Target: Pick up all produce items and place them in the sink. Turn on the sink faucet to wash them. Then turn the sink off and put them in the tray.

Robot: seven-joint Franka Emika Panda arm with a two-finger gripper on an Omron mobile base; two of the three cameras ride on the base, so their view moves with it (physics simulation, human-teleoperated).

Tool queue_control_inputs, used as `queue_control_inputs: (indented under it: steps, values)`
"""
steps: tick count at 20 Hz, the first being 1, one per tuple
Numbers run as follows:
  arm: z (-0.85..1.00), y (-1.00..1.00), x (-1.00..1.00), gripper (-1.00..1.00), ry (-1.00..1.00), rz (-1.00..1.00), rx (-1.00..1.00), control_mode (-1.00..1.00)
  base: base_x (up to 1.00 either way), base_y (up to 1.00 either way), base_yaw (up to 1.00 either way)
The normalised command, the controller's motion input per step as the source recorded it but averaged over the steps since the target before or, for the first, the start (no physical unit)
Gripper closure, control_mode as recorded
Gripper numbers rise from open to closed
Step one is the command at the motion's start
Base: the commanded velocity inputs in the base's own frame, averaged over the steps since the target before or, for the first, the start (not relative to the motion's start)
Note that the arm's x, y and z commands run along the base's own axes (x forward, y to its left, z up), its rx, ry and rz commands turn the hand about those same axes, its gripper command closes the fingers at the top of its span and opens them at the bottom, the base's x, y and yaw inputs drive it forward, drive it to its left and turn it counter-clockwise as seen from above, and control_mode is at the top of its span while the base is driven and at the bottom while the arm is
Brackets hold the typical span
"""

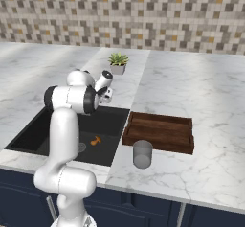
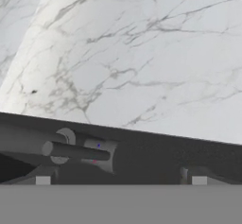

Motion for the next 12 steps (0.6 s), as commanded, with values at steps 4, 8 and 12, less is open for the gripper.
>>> queue_control_inputs:
  steps: [4,8,12]
  values:
    - [-0.11,0.04,0.15,-1.00,0.00,0.00,0.00,-1.00,0.00,0.00,0.00]
    - [-0.05,0.00,0.06,-1.00,0.00,0.00,0.00,-1.00,0.00,0.00,0.00]
    - [-0.10,0.00,0.08,-1.00,0.00,0.00,0.00,-1.00,0.00,0.00,0.00]
